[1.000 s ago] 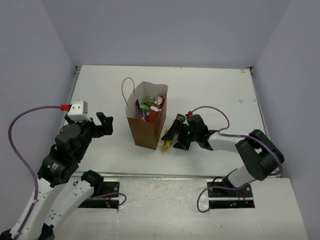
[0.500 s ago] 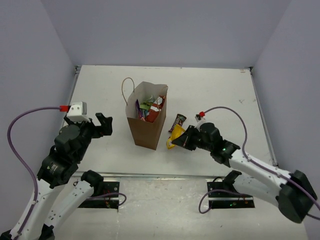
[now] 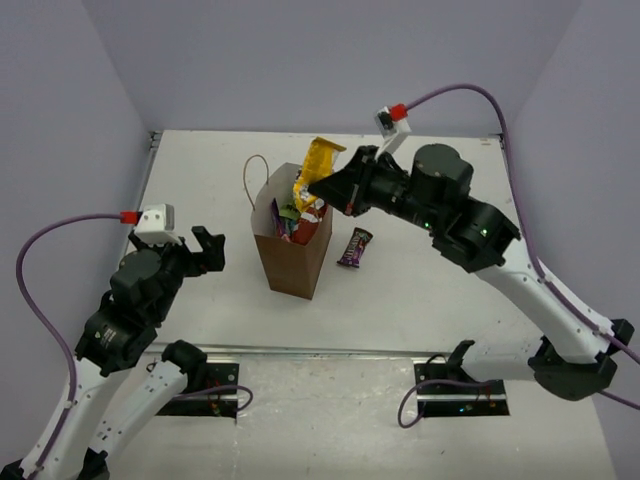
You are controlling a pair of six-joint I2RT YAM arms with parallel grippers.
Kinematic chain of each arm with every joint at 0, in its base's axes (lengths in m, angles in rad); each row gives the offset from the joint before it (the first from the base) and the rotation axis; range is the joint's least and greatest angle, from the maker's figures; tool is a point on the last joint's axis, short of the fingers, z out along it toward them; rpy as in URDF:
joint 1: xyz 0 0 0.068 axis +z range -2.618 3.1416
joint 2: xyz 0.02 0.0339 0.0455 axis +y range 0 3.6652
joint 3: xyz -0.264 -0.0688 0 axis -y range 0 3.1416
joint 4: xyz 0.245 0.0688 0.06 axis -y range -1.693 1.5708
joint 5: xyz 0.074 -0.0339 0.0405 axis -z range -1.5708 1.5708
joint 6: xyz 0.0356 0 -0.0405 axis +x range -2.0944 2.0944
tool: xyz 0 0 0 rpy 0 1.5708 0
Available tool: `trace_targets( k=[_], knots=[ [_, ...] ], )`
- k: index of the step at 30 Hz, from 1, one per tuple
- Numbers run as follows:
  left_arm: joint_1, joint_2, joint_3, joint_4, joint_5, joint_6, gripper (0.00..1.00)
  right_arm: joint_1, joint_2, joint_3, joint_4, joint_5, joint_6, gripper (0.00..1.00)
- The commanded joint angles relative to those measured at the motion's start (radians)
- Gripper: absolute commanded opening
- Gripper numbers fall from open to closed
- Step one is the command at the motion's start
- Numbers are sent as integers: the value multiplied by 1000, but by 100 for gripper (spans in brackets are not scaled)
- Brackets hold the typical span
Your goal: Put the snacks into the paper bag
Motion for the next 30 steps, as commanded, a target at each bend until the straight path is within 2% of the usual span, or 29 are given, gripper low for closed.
trace_targets(
  k=[1, 2, 5, 7, 8, 9, 10, 12, 13, 16, 17, 19, 24, 26, 30],
  knots=[
    [0, -5, -3, 36, -22, 29, 100, -25, 178, 158, -150, -55, -86, 0],
    [-1, -6, -3, 36, -22, 29, 100, -39, 214, 233, -171, -69, -83, 0],
    [0, -5, -3, 36, -22, 29, 100, -65, 322, 313, -181, -86, -72, 1],
    [-1, -6, -5, 36, -22, 29, 100, -90, 369, 377, -181, -83, -65, 9],
    [-1, -8, -6, 36, -24, 29, 100, -108, 410, 426, -184, -89, -63, 19],
    [-1, -6, -6, 36, -22, 31, 100, -114, 430, 457, -206, -93, -60, 63],
    [-1, -6, -6, 36, -22, 31, 100, -118, 448, 491, -226, -89, -61, 78],
    [-1, -8, -5, 36, -22, 31, 100, -118, 452, 551, -279, -68, -72, 89],
    [0, -8, -5, 36, -22, 31, 100, -119, 429, 540, -279, -63, -75, 89],
    [-1, -13, -8, 38, -22, 31, 100, -119, 239, 340, -182, -46, -77, 95],
    [-1, -13, -8, 38, -20, 32, 100, -119, 182, 218, -155, -32, -77, 99],
    [-1, -14, -8, 39, -19, 32, 100, -130, 41, 111, -156, -2, -75, 99],
    [-1, -14, -8, 41, -17, 32, 100, -202, -201, -321, -141, -9, -12, 99],
    [-1, -13, -9, 42, -16, 32, 100, -249, -240, -500, -110, 12, 26, 99],
    [-1, -14, -9, 42, -14, 34, 100, -372, -280, -754, 38, -79, 67, 99]
  ],
)
